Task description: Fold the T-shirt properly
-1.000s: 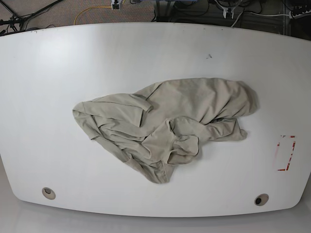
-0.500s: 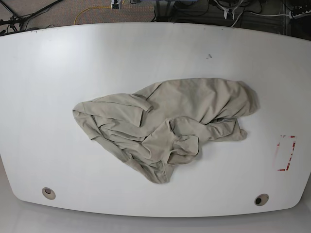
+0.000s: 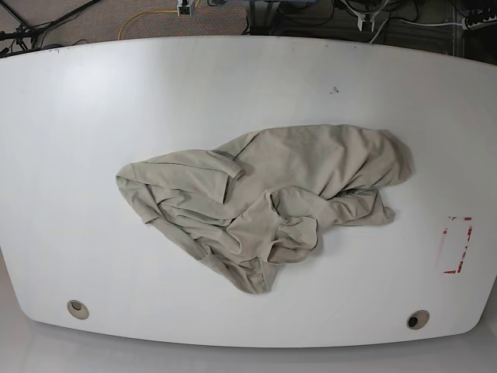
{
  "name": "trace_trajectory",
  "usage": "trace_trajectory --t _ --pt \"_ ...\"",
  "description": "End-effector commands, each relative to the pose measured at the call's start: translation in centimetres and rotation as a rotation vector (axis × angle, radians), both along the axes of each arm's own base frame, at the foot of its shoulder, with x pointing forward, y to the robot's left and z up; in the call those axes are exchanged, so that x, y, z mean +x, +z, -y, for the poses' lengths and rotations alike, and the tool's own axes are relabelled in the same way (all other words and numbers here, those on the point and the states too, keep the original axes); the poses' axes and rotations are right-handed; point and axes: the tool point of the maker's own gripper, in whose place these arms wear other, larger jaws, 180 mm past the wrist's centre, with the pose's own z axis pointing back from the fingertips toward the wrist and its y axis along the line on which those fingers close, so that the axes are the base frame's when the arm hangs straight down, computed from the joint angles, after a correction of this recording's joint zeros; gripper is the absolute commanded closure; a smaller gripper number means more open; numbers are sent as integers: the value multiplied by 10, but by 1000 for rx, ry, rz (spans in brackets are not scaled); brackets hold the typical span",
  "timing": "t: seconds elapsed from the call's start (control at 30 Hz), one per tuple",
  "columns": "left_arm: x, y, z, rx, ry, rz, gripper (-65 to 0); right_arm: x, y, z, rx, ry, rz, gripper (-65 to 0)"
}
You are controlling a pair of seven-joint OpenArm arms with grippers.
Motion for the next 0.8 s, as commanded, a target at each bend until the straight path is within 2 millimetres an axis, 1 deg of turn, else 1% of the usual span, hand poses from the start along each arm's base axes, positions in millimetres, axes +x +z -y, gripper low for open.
trace_trajectory --t 0.0,0.13,0.27,0.47,0.53,0.67,0.77 --pt "-3 2 -5 9 4 5 -409 -5 1 2 -3 -2 -2 -79" --pt "-1 2 -6 9 4 13 -409 -5 1 2 -3 -3 -1 -78" --pt "6 5 -8 16 3 40 -414 -3 1 2 -2 -3 0 -77" --pt "9 8 -11 23 -2 63 -413 0 3 4 -9 1 18 -78" --pt "5 13 -14 32 -13 76 -416 -5 10 10 -24 0 40 -76" --pt "5 19 -17 39 -17 100 -418 -3 18 18 -45 7 77 -78" --pt "3 21 -18 42 -18 106 -418 -2 21 19 -50 10 88 -77"
